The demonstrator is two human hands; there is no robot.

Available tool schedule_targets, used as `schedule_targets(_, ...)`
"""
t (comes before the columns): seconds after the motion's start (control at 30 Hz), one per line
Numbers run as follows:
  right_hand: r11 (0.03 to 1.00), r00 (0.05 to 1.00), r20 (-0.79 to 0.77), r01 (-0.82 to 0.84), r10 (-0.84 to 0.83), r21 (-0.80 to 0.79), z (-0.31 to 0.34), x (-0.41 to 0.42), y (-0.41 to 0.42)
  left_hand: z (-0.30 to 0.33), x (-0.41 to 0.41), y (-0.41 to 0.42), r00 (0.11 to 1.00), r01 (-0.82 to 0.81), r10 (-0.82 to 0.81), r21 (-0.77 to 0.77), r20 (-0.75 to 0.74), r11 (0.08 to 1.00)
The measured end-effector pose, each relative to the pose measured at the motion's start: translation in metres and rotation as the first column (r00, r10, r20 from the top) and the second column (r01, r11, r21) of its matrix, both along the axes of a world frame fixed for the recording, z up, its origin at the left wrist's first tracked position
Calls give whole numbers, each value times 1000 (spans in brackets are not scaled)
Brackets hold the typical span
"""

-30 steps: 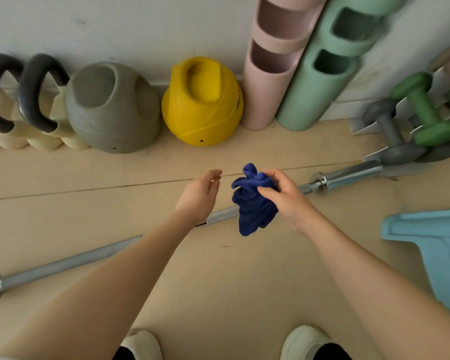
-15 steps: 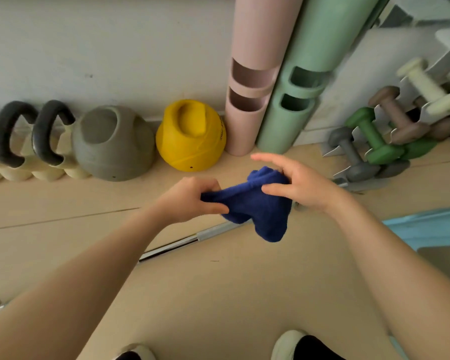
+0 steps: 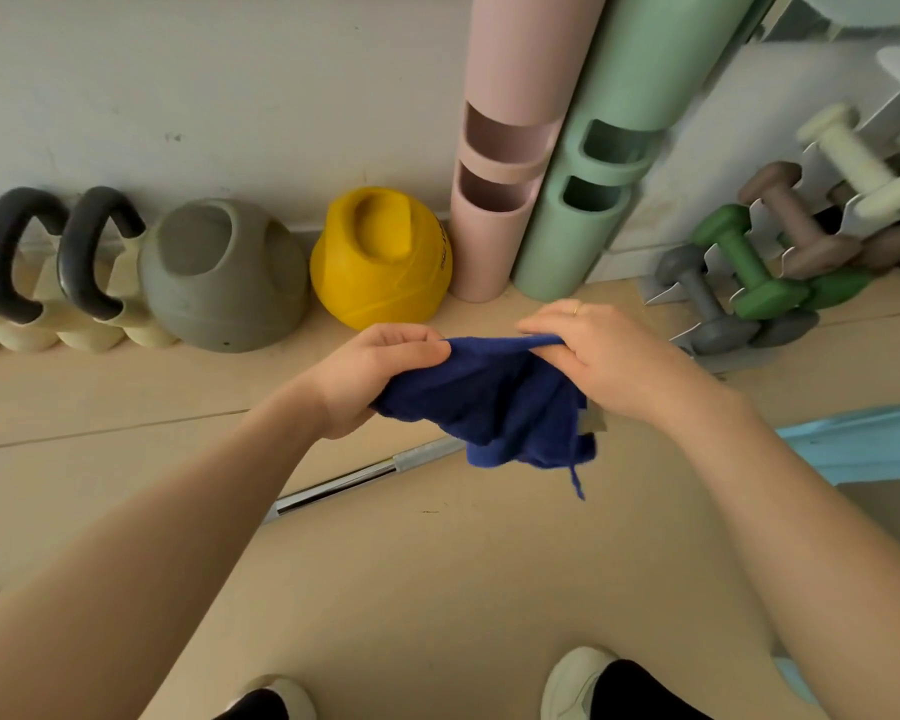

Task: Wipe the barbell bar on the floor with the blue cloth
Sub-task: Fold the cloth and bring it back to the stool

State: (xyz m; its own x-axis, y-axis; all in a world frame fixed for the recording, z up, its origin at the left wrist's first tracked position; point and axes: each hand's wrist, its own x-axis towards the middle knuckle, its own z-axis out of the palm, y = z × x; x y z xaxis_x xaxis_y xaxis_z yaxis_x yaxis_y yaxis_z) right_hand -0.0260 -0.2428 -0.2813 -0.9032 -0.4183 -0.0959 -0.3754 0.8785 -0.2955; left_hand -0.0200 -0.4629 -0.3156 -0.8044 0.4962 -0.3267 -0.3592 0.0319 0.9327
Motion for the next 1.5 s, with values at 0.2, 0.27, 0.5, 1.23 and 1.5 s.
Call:
schedule_targets(0.2, 964, 967, 195, 200, -166, -175, 14, -2, 3, 5, -4, 0, 983, -174, 163, 144, 80, 974)
schedule_targets(0.27, 924, 926, 284, 314, -248, -216, 17, 0, -2, 6, -3, 5, 974, -223, 226, 115, -6, 968)
schedule_targets(0.5, 175, 575, 807, 816, -138, -551, 13, 7, -29, -10, 10, 23, 743, -290, 93, -194, -663, 937)
schedule_targets(1.23, 531, 704, 603, 697, -375, -482, 18, 3, 6, 4, 9, 22, 801, -237, -65, -415, -595, 878)
schedule_targets(1.5, 674, 693, 577, 674, -433, -303, -2, 2, 35, -5, 6, 44, 871, -128, -31, -288, -490, 949)
